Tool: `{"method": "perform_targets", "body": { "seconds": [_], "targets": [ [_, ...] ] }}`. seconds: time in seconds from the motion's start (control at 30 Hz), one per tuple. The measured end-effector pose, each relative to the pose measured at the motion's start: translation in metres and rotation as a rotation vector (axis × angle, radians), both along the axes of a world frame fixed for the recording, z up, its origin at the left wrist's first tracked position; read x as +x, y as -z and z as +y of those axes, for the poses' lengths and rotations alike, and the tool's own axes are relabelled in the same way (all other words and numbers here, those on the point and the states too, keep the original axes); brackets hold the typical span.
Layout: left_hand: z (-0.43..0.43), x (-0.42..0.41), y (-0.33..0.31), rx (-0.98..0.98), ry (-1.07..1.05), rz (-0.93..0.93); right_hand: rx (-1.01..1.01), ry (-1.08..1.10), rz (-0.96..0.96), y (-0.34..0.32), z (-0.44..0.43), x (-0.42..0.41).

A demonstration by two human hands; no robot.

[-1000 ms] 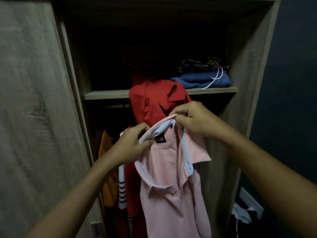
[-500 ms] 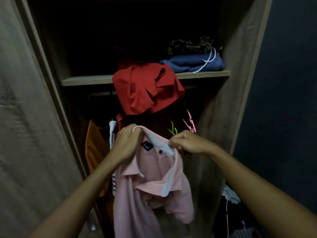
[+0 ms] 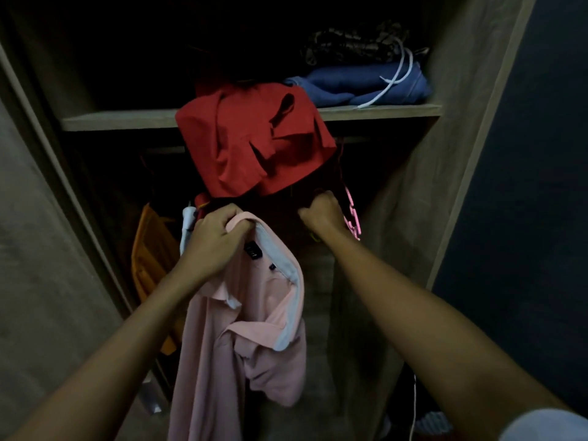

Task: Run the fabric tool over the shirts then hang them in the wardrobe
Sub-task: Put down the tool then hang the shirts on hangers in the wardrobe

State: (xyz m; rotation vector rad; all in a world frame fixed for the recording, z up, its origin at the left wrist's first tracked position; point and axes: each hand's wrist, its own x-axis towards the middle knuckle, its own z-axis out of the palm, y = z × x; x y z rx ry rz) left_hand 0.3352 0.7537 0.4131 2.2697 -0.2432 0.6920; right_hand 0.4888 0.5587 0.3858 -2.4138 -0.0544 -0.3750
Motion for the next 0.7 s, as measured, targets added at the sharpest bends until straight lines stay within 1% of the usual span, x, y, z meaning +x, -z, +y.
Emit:
{"method": "perform_targets", "body": {
  "seconds": [0.07, 0.1, 0.13, 0.17, 0.23, 0.27, 0.3, 0.33, 0.37, 0.4, 0.43, 0.47, 0.5, 0.57, 0.7],
  "targets": [
    [0.003, 0.004, 0.0, -0.002, 0.001, -0.01, -0.033, -0.035, 0.118, 0.006, 0.002, 0.023],
    [0.004, 0.006, 0.0, -0.002, -0.004, -0.013, 0.0, -0.054, 0.153, 0.009, 0.003, 0.033],
    [0.005, 0.007, 0.0, 0.006, -0.009, -0.021, 0.05, -0.098, 0.149, 0.008, 0.002, 0.039],
    [0.006, 0.01, -0.001, 0.021, -0.014, -0.033, 0.172, -0.134, 0.099, 0.007, 0.004, 0.043],
    [0.007, 0.013, -0.001, 0.039, -0.024, -0.055, 0.767, -0.146, 0.016, 0.0, 0.014, 0.041],
    [0.007, 0.015, -0.002, 0.04, -0.027, -0.061, 0.973, -0.146, -0.008, 0.001, 0.013, 0.04],
    [0.007, 0.016, -0.002, 0.036, -0.029, -0.063, 1.03, -0.107, -0.023, 0.0, 0.012, 0.039],
    [0.008, 0.017, -0.001, 0.027, -0.029, -0.059, 0.987, -0.107, 0.007, -0.006, 0.012, 0.035],
    [0.008, 0.019, 0.0, 0.016, -0.033, -0.05, 0.835, -0.074, 0.012, -0.016, 0.009, 0.027],
    [0.007, 0.019, 0.0, 0.001, -0.033, -0.04, 0.634, -0.037, 0.024, -0.02, 0.006, 0.024],
    [0.006, 0.02, 0.001, -0.012, -0.032, -0.028, 0.445, -0.075, 0.059, -0.02, 0.002, 0.019],
    [0.004, 0.02, 0.002, -0.021, -0.029, -0.023, 0.299, -0.042, 0.039, -0.018, -0.002, 0.013],
    [0.001, 0.019, 0.001, -0.025, -0.031, -0.015, 0.288, -0.012, 0.014, -0.018, -0.006, 0.01],
    [-0.005, 0.017, 0.0, -0.005, -0.044, -0.008, 0.346, 0.008, -0.064, -0.014, -0.011, -0.004],
    [-0.011, 0.015, 0.001, -0.003, -0.031, 0.011, 0.324, 0.015, -0.099, 0.013, -0.029, -0.032]
  ]
}}
